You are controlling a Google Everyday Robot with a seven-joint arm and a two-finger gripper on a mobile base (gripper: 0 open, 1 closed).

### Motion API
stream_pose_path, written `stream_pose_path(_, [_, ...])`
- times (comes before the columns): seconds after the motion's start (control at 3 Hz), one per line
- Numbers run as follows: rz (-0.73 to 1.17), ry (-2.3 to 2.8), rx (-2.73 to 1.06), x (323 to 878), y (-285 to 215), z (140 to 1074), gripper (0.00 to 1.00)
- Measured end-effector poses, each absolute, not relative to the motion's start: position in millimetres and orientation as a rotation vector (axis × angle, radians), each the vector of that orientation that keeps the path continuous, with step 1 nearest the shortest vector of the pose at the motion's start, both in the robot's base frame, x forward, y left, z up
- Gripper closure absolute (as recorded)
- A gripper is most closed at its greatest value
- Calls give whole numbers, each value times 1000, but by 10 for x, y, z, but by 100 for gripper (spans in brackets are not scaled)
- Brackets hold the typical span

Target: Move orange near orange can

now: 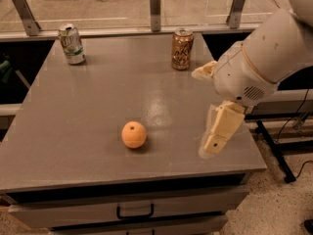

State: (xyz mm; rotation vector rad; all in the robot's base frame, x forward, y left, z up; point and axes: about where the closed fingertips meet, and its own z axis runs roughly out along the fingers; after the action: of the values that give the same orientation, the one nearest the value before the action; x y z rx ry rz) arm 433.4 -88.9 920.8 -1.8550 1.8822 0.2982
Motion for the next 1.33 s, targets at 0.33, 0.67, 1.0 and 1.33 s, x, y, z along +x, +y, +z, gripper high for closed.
stream_pose_path(0.33, [424, 1799, -1857, 4284, -449, 9033, 0])
stream_pose_path(0.67, [511, 1747, -1866, 4242, -86, 8863, 0])
stream_pose_path(1.0, [576, 1712, -1871, 4237, 224, 8684, 0])
stream_pose_path(1.33, [603, 1708, -1872, 4280, 402, 8502, 0])
